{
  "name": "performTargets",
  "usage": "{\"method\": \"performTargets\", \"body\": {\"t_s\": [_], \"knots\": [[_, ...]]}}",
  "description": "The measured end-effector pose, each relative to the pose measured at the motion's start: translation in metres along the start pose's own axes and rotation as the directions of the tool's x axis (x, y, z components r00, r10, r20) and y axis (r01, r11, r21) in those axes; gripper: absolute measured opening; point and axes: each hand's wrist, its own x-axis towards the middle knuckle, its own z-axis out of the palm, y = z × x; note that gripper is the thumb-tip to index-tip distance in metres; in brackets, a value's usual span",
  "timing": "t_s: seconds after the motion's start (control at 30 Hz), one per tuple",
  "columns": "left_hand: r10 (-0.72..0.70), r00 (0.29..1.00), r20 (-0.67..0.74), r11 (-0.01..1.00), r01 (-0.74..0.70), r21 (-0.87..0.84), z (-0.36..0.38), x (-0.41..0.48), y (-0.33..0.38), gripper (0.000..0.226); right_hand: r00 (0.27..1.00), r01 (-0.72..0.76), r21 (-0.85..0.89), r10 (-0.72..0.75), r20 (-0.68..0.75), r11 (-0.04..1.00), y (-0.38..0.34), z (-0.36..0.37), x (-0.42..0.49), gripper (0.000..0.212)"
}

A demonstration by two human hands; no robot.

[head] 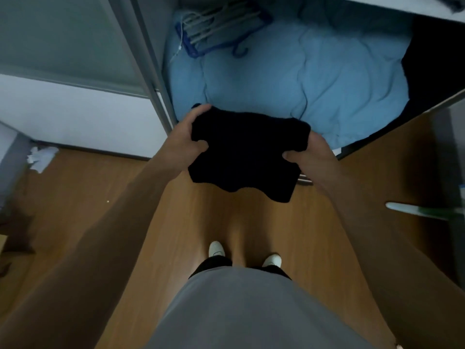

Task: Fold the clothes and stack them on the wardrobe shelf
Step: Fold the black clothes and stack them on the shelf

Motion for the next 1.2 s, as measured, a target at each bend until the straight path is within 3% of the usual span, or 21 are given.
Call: {"method": "performTargets", "body": {"t_s": [0.07, 0.13, 0.27, 0.43, 0.57, 0.73, 0.9, 0.97, 1.07, 1.13, 1.2], "knots": [[0.031, 0.999, -0.043, 0.999, -0.031, 0.008, -0.013, 0.012, 0.015, 0.080, 0.992, 0.100, -0.147, -0.109, -0.057, 0.984, -0.021, 0.002, 0.009, 0.036], [0.057, 0.996, -0.074, 0.998, -0.057, 0.002, -0.028, 0.026, 0.034, 0.078, 0.959, 0.222, -0.187, -0.249, -0.135, 0.957, -0.042, 0.004, 0.019, 0.031], [0.148, 0.978, -0.149, 0.988, -0.154, -0.032, -0.054, 0.047, 0.084, 0.072, 0.819, 0.444, -0.241, -0.500, -0.283, 0.863, -0.081, -0.008, 0.039, 0.018], [0.305, 0.923, -0.235, 0.941, -0.331, -0.077, -0.082, 0.071, 0.150, 0.071, 0.764, 0.543, -0.148, -0.560, -0.320, 0.826, -0.152, -0.032, 0.059, 0.030], [0.384, 0.884, -0.267, 0.920, -0.392, 0.023, -0.102, 0.094, 0.198, 0.061, 0.723, 0.593, -0.129, -0.597, -0.347, 0.795, -0.202, -0.051, 0.079, 0.034], [0.383, 0.875, -0.296, 0.923, -0.375, 0.085, -0.114, 0.126, 0.232, 0.052, 0.777, 0.584, -0.038, -0.573, -0.260, 0.811, -0.241, -0.075, 0.123, 0.028], [0.332, 0.875, -0.353, 0.923, -0.378, -0.069, -0.119, 0.159, 0.251, 0.046, 0.848, 0.520, 0.038, -0.510, -0.143, 0.853, -0.281, -0.103, 0.186, 0.037], [0.337, 0.833, -0.439, 0.907, -0.413, -0.086, -0.122, 0.173, 0.263, 0.044, 0.889, 0.457, 0.158, -0.452, -0.067, 0.875, -0.304, -0.108, 0.217, 0.026], [0.412, 0.701, -0.582, 0.890, -0.447, 0.093, -0.129, 0.192, 0.288, 0.043, 0.906, 0.403, 0.373, -0.422, -0.034, 0.836, -0.350, -0.102, 0.273, 0.024], [0.502, 0.563, -0.657, 0.850, -0.460, 0.255, -0.133, 0.205, 0.309, 0.041, 0.919, 0.336, 0.586, -0.393, -0.034, 0.737, -0.389, -0.090, 0.307, 0.025], [0.620, 0.400, -0.675, 0.771, -0.473, 0.427, -0.134, 0.218, 0.331, 0.040, 0.919, 0.250, 0.783, -0.394, -0.006, 0.569, -0.430, -0.074, 0.337, 0.027]]}}
